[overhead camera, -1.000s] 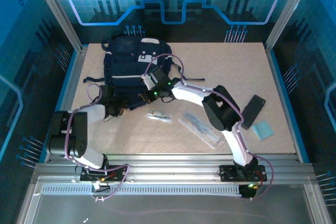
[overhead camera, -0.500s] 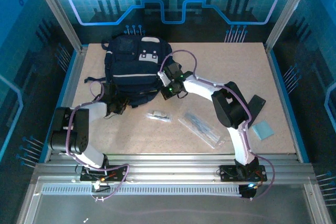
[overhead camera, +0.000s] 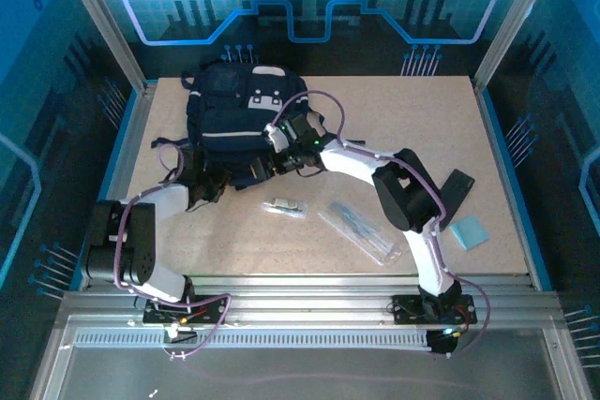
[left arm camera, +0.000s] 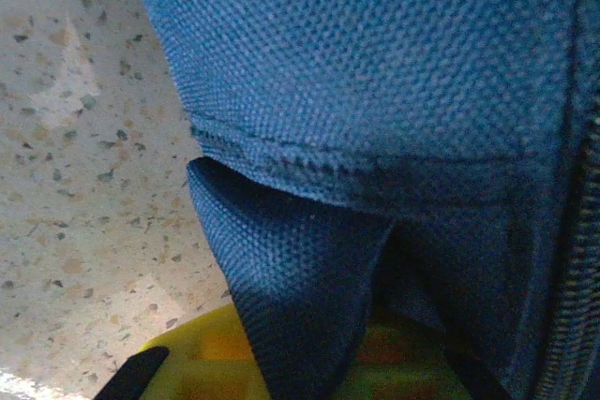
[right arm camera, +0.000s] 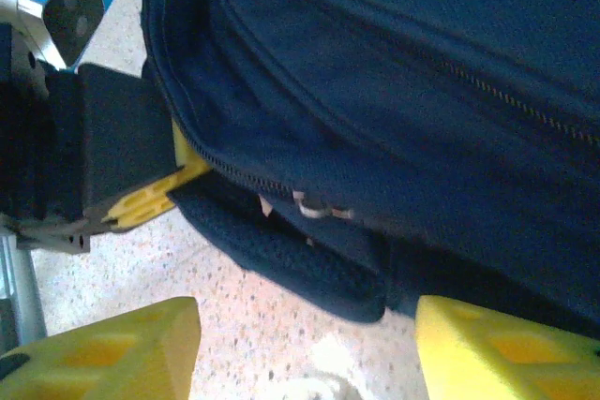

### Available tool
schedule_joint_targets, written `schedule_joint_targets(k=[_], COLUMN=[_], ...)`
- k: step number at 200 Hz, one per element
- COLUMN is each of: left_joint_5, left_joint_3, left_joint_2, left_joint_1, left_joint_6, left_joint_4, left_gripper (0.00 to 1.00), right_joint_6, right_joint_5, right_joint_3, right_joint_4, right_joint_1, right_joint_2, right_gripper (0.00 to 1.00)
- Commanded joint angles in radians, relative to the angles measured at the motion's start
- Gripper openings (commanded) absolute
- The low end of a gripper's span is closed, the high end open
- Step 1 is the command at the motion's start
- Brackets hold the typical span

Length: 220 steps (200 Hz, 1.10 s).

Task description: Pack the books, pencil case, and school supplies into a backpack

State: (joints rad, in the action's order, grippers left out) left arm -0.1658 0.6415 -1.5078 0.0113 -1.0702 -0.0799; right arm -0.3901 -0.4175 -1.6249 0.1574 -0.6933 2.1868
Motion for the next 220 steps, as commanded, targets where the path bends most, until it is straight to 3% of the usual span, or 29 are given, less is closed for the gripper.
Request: schedule_joint_targets(k=[1,59,62,65,70,74,102,114,141,167,198,220], left_joint_5=[-0.042,-0.049,-0.050,-0.051,-0.051,-0.051,-0.053,-0.054,-0.046,-0.041,-0.046,-0.045], left_joint_3=[0.004,-0.025,-0.028,-0.031,-0.032,-0.034,-0.032,-0.026,-0.019,-0.016,-0.007,-0.003], left_joint_2=[0.036,0.032,0.031,0.032,0.033,0.033,0.035,0.034,0.034,0.017,-0.008,-0.012], left_joint_1=[0.020,0.047,0.047,0.047,0.047,0.047,0.046,0.047,0.047,0.047,0.047,0.047], left_joint_6=[0.014,-0.013,-0.014,-0.015,-0.017,-0.016,-0.017,-0.016,-0.010,-0.010,-0.012,-0.011], left_joint_4=[-0.043,-0.066,-0.067,-0.069,-0.072,-0.072,-0.069,-0.067,-0.063,-0.071,-0.087,-0.089], left_gripper=[0.00,0.00,0.00,0.00,0.00,0.00,0.00,0.00,0.00,0.00,0.00,0.00], right_joint_6=[-0.071,-0.074,-0.071,-0.068,-0.063,-0.061,-0.064,-0.092,-0.296,-0.377,-0.420,-0.518], right_joint_5=[-0.015,0.063,0.076,0.094,0.120,0.134,0.132,0.071,-0.161,-0.212,-0.253,-0.297], right_joint_3=[-0.049,-0.139,-0.139,-0.137,-0.130,-0.124,-0.164,-0.192,-0.124,-0.036,0.015,0.054], right_joint_4=[-0.090,-0.112,-0.109,-0.105,-0.102,-0.105,-0.093,-0.097,-0.331,-0.450,-0.485,-0.594], right_joint_1=[0.003,0.008,0.009,0.009,0.008,0.008,0.000,-0.005,0.004,0.017,0.039,0.045], right_joint_2=[0.066,0.159,0.155,0.152,0.145,0.145,0.172,0.200,0.188,0.080,0.028,0.041], right_gripper=[0.65,0.72,0.75,0.88,0.98,1.00,1.00,0.99,0.95,0.91,0.85,0.73])
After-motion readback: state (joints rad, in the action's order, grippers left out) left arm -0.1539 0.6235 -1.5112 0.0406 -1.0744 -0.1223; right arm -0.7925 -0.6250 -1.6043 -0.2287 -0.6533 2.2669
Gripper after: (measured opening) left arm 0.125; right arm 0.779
